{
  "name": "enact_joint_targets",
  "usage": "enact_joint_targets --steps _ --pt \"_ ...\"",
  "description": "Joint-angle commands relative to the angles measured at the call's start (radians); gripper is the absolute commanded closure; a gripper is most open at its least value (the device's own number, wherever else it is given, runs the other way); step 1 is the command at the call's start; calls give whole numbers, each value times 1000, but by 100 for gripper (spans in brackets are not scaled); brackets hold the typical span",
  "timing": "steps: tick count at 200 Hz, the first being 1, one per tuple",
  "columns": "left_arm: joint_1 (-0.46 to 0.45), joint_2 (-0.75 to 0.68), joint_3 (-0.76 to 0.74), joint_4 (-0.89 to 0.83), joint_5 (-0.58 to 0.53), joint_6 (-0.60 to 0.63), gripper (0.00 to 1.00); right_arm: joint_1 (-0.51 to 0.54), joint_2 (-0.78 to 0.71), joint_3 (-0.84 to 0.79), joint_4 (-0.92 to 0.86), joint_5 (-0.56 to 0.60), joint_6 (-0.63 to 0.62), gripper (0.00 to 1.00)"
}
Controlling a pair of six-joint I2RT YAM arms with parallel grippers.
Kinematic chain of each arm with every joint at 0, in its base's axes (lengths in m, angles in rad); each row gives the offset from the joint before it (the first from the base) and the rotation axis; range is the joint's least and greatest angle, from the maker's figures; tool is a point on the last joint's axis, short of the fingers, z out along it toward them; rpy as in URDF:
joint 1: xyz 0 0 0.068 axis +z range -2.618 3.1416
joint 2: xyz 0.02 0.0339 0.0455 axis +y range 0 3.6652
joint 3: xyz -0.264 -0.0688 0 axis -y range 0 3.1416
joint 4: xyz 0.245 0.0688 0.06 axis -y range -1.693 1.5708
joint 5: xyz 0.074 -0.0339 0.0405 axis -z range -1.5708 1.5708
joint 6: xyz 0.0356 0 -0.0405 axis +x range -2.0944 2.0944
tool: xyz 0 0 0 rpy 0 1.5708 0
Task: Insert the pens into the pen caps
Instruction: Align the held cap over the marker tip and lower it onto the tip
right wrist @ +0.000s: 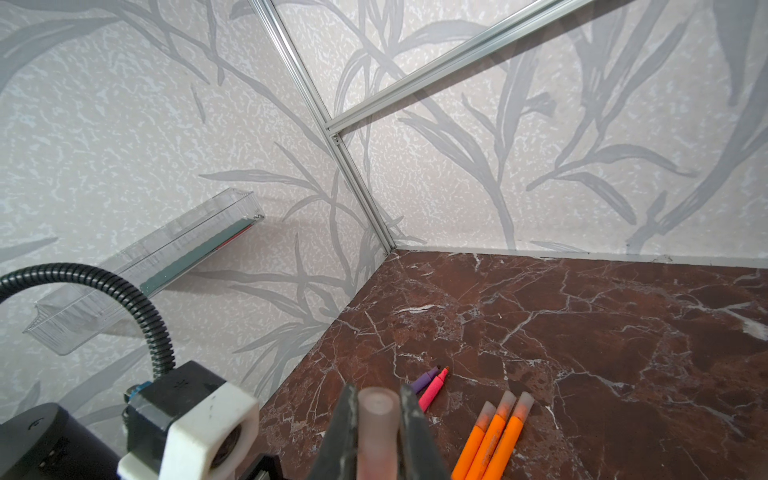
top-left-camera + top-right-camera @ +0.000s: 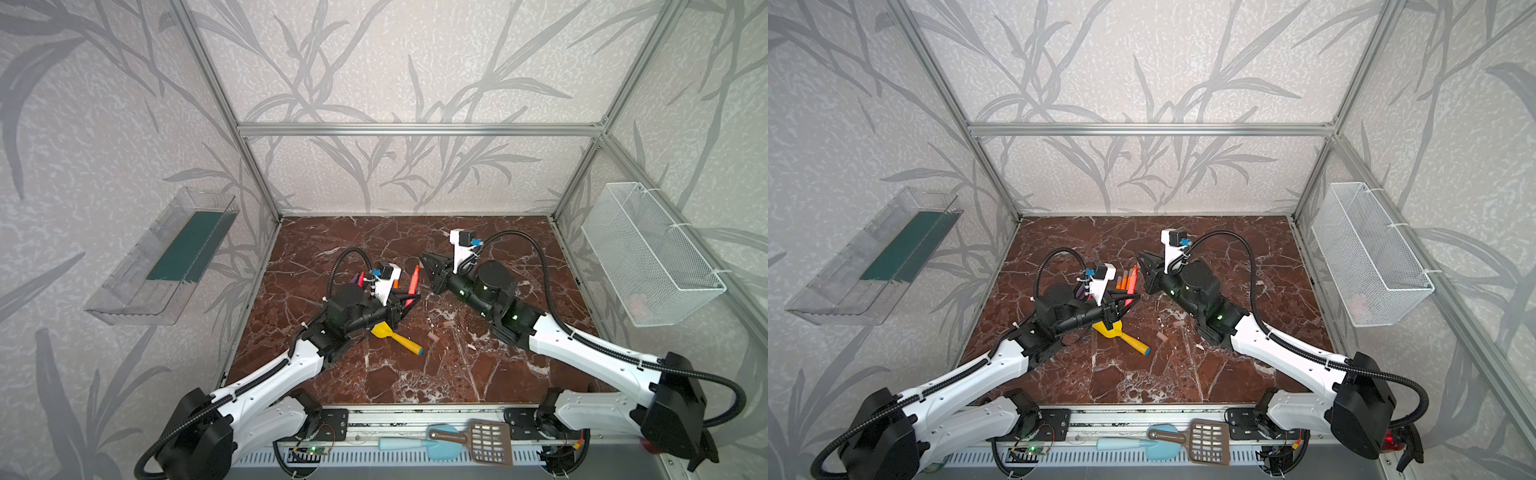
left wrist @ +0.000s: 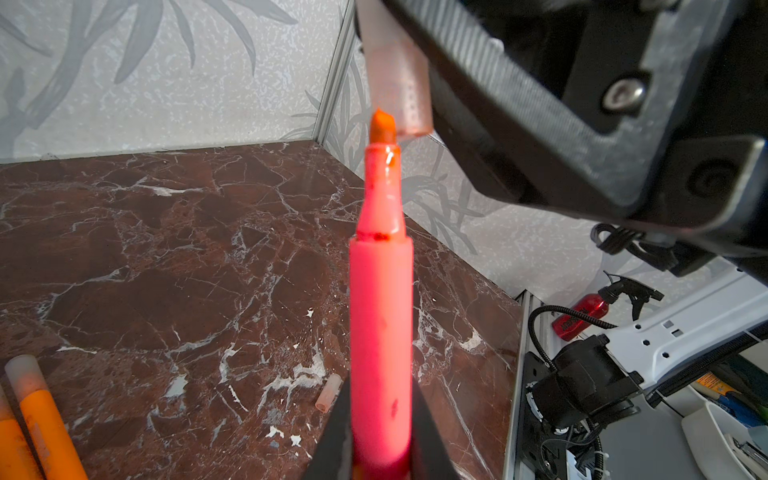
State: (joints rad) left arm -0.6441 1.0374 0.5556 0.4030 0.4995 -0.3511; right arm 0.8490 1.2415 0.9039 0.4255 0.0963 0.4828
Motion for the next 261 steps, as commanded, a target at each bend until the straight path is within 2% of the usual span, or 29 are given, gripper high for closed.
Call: enact_joint_targets --steps 1,130,261 --pt "0 -19 1 25 5 11 100 -2 3 33 44 14 7 100" --pt "1 -19 1 25 7 11 100 -2 35 70 48 4 19 100" --pt "0 -29 -2 23 1 11 100 -1 17 -33 97 -51 86 100"
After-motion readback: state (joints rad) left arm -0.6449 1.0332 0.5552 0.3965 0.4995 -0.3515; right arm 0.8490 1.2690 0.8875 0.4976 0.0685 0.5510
